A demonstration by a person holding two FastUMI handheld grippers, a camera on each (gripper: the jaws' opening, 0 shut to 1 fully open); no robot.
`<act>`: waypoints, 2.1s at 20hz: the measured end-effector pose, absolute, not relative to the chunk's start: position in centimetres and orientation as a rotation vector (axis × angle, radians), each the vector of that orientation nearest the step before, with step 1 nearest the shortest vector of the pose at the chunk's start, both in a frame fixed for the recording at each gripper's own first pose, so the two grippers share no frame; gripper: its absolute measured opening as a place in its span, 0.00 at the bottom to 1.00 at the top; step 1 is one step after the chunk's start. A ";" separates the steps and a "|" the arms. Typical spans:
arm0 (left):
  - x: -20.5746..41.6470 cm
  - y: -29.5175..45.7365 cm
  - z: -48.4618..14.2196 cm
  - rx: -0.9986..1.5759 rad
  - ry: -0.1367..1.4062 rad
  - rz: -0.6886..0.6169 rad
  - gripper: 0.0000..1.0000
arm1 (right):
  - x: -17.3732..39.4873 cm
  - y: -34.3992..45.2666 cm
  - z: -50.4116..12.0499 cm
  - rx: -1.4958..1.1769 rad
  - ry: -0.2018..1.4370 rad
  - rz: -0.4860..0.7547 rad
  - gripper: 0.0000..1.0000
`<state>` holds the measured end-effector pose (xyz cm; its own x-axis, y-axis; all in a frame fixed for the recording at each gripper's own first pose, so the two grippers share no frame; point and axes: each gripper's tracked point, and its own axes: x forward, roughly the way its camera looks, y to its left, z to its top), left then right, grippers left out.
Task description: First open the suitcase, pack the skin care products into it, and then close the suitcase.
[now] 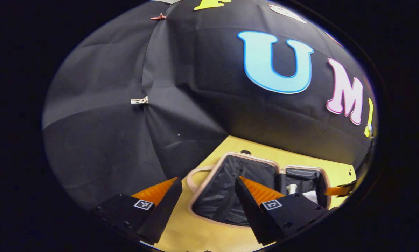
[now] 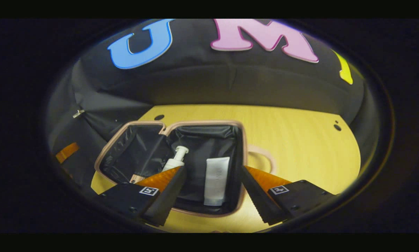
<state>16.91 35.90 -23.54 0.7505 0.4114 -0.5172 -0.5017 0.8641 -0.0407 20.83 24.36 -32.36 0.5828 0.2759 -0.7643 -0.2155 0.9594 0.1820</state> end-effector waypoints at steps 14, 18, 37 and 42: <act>25.7 45.5 -37.3 -0.147 0.878 0.325 0.97 | 18.1 12.0 -21.4 -0.005 0.681 0.157 0.98; 25.8 45.6 -40.8 -0.078 1.016 0.210 0.97 | 16.5 11.1 -22.0 -0.023 0.737 0.141 0.98; 26.3 43.9 -36.6 0.037 1.111 0.210 0.13 | 15.5 7.5 -21.0 -0.023 0.721 0.098 1.00; 27.9 41.4 -28.3 0.145 0.967 0.187 0.13 | 15.5 7.3 -19.5 -0.001 0.700 0.103 0.96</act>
